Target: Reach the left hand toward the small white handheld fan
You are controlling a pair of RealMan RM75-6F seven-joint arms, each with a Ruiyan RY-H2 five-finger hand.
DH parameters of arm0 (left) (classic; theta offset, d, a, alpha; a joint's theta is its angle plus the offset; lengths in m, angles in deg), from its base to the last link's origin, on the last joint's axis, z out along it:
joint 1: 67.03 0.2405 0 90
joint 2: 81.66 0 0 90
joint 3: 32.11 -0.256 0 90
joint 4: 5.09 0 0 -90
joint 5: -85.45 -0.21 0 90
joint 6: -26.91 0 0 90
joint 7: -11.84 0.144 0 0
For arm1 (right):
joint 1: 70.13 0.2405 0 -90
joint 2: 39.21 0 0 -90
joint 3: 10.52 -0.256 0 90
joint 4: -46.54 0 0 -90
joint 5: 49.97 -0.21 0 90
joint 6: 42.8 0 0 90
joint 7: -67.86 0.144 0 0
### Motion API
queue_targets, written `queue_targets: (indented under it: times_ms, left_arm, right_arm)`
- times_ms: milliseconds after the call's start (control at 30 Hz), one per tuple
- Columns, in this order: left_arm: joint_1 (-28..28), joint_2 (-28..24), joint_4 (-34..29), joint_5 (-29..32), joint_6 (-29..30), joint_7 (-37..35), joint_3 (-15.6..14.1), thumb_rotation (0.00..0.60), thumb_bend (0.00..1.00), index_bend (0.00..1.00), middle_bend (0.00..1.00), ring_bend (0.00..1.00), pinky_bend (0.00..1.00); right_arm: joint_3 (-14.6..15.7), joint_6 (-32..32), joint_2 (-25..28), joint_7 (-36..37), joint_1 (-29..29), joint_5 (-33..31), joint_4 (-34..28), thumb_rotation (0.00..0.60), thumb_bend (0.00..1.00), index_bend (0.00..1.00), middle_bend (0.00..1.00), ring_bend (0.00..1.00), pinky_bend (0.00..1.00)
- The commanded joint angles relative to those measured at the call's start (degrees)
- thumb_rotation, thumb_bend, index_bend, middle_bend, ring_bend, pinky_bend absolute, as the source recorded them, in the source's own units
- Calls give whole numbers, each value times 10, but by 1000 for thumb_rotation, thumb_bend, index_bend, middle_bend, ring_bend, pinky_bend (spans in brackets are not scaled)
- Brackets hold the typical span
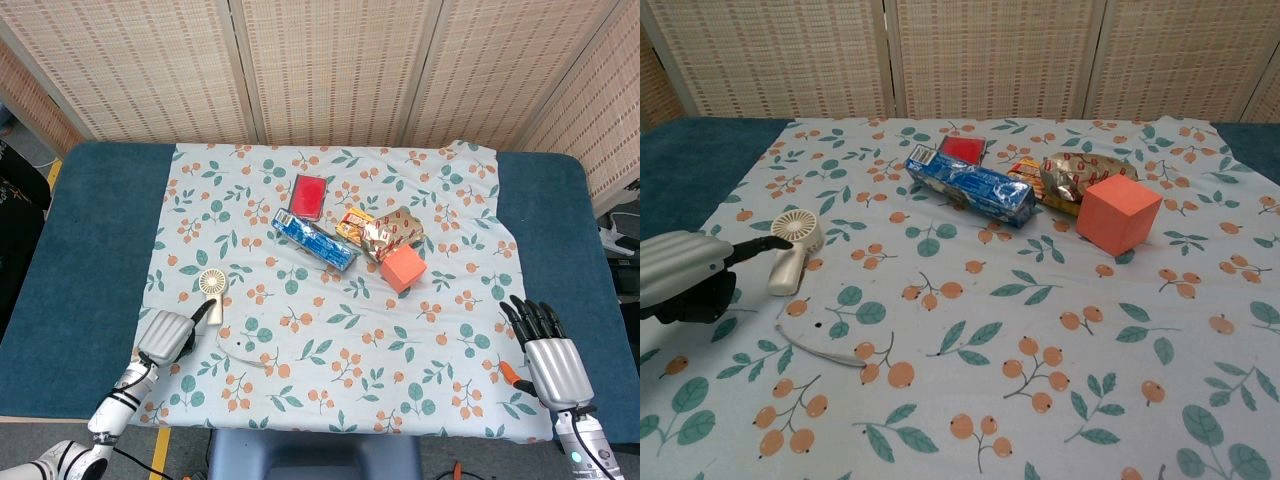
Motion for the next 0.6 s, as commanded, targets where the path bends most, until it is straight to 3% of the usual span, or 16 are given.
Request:
queue_targets:
  times_ms: [33, 133, 233, 300, 367, 400, 600]
  left_arm:
    - [29, -22, -36, -55, 119, -30, 6, 600, 876, 0, 904, 801, 857]
    - [64, -60, -92, -53, 175, -17, 5, 600, 716, 0, 844, 762, 827]
    - [111, -125, -171, -49, 211, -28, -27, 600, 577, 0, 654, 620, 712]
    - [148, -167, -201, -61, 240, -43, -62, 600, 481, 0, 325, 294, 443]
    - [178, -189, -206, -61, 263, -45, -82, 600, 441, 0, 95, 70, 246]
    - [184, -199, -209, -67, 265, -36, -91, 600, 429, 0, 33, 15, 189]
    - [196, -218, -215, -72, 265, -39, -91, 600, 414, 0, 0, 0, 145]
  right_arm:
    - [2, 3, 2, 0, -1, 4, -3, 600, 162, 0, 0, 0, 0]
    - [4, 7, 5, 1, -3, 12, -10, 600, 162, 0, 0, 0, 0]
    - [8, 11, 8, 3, -5, 20, -14, 600, 163, 0, 0, 0, 0]
    - [9, 13, 9, 3, -6, 23, -16, 600, 163, 0, 0, 0, 0]
    - [10, 14, 10, 2, -7, 26, -18, 600, 163, 0, 0, 0, 0]
    - [10, 15, 10, 1, -7, 27, -19, 600, 162, 0, 0, 0, 0]
    - [15, 14, 7, -6, -7, 37, -28, 600, 163, 0, 0, 0, 0]
